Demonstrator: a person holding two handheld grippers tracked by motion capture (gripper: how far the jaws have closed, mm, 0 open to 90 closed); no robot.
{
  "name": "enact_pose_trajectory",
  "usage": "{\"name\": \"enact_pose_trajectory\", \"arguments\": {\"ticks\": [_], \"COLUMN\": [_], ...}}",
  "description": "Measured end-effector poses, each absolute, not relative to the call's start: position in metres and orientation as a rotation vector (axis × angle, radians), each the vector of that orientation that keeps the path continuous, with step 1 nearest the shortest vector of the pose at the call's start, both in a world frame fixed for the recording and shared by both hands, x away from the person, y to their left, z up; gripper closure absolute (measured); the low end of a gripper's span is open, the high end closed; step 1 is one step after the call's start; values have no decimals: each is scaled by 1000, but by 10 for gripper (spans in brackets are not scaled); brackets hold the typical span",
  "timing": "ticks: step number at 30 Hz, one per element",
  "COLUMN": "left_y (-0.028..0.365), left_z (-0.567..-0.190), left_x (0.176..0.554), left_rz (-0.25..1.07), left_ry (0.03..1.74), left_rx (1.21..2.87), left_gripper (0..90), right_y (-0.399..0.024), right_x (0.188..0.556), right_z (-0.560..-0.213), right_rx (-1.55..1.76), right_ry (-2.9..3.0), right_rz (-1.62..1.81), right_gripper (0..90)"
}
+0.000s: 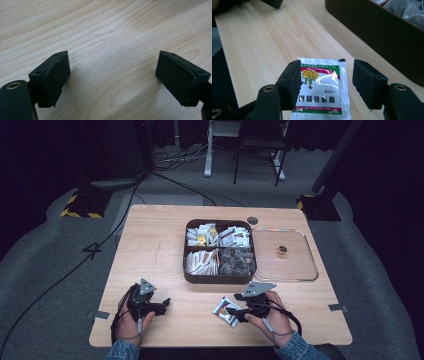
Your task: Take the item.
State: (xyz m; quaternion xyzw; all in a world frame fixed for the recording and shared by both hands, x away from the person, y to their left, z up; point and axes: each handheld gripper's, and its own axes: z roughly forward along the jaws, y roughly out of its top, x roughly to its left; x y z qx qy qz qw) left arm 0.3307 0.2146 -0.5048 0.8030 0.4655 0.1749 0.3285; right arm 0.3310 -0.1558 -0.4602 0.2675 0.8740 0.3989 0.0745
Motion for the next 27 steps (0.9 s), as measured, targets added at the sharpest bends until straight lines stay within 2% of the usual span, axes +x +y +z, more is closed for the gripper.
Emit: {"name": "enact_pose_trajectory", "arguments": {"ticks": [13,27], "left_y": [215,215], "left_z": [-505,-505], "left_x": [331,331], "left_rz": [457,456], "left_ry": [1219,1219], "left_rx": [2101,2102], "left_gripper": [128,128], "right_y": [-181,-226], "right_x": [334,345], "right_z": [-428,-411], "right_rx": [838,908], "right_ry": [2563,2468], "right_rz": [1353,1303], "right_gripper": [379,346]}}
